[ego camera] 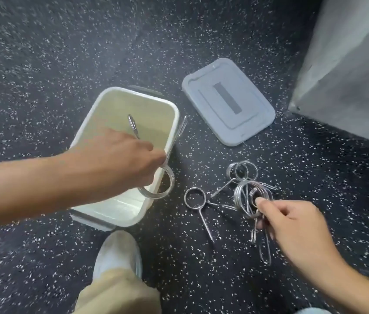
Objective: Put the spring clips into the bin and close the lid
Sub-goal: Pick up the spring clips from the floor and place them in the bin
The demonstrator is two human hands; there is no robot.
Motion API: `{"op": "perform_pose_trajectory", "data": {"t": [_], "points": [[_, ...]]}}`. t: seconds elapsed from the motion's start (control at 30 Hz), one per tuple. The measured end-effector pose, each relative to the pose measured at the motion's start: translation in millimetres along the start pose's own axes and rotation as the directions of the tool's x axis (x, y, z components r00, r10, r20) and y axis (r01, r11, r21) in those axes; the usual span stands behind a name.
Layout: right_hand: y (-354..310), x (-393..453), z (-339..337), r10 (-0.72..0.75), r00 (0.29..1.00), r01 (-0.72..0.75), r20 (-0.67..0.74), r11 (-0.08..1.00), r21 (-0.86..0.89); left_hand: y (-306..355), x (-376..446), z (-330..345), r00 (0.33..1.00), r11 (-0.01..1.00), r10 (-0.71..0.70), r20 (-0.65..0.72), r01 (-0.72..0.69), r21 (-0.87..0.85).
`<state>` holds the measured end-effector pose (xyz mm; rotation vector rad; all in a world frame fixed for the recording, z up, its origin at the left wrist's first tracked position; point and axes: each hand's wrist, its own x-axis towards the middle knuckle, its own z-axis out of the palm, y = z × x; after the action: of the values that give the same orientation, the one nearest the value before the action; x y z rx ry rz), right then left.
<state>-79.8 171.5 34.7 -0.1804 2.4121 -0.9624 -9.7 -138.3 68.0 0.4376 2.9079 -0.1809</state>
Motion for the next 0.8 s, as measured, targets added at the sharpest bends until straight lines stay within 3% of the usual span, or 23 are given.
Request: {"op": "perform_pose_trajectory", "data": {"t": [0.17, 0.33, 0.5, 0.8], "points": [[-17.5, 17.4, 12.5, 0.011, 0.999, -0.010, 0.032, 0.999, -0.031, -47.8, -15.8, 0.3, 0.981, 0.985, 0.156, 0.115, -0.162, 0.050], [-38.1, 22.5, 21.2, 0.005, 0.998, -0.007, 0.070, 1.000, 0.018, -80.0, -21.5, 31.3, 0.921, 0.958, 0.258, 0.294, -0.283, 0.045], [-46.7, 23.8, 26.1, 0.014, 0.997, -0.016, 0.070, 1.000, 0.017, -72.1, -13.7, 80.4, 0.772, 0.932, 0.198, 0.604, -0.339, 0.128], [-59.2, 40.7, 43.1, 0.036, 0.996, -0.040, 0.076, 0.997, 0.060, -45.8, -3.9, 165.3, 0.681, 0.779, 0.348, 0.644, -0.592, 0.205]]}}
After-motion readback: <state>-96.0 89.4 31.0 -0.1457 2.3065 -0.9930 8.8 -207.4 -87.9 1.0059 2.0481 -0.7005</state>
